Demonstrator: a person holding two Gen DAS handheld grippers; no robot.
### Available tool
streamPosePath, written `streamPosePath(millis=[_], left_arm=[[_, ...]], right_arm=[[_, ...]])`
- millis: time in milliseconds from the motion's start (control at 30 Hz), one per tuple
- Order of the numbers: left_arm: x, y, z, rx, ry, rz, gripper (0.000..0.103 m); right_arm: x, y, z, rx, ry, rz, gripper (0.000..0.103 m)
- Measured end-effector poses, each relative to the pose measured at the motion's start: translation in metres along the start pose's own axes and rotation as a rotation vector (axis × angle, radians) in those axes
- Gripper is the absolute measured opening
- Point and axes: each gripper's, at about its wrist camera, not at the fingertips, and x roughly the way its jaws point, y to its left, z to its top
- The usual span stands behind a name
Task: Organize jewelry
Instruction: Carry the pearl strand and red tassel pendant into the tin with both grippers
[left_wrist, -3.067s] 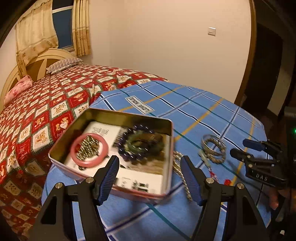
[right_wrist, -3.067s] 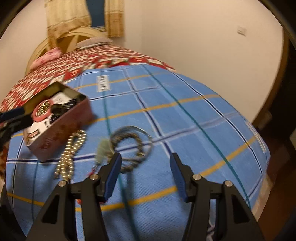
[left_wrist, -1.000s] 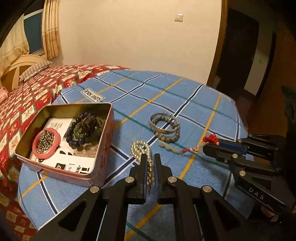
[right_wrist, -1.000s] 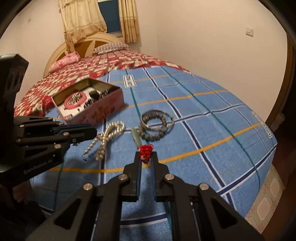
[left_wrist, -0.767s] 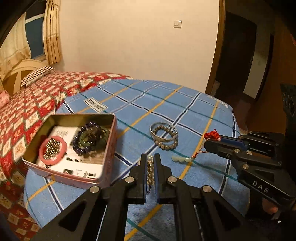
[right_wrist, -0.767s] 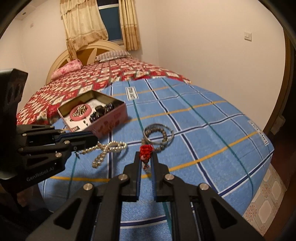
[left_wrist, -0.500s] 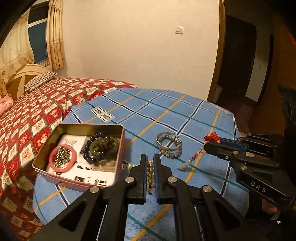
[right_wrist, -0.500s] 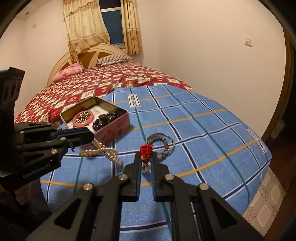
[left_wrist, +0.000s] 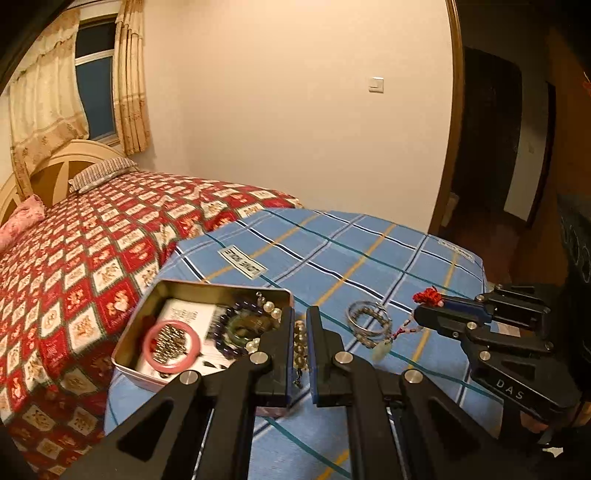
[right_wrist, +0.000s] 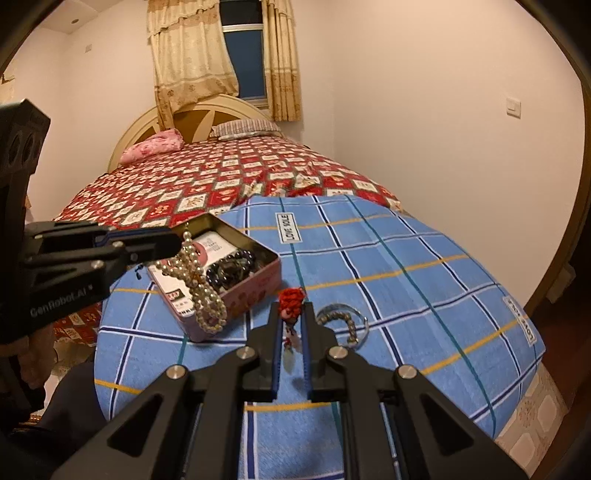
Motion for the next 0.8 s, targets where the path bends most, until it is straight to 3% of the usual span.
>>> streamPosePath(millis=[800], left_arm=[[0.001, 0.069, 0.028, -0.013, -0.044, 0.136, 0.005]], right_arm=[[0.026, 0.04, 0.054, -0.129, -0.05, 0.06, 0.011]])
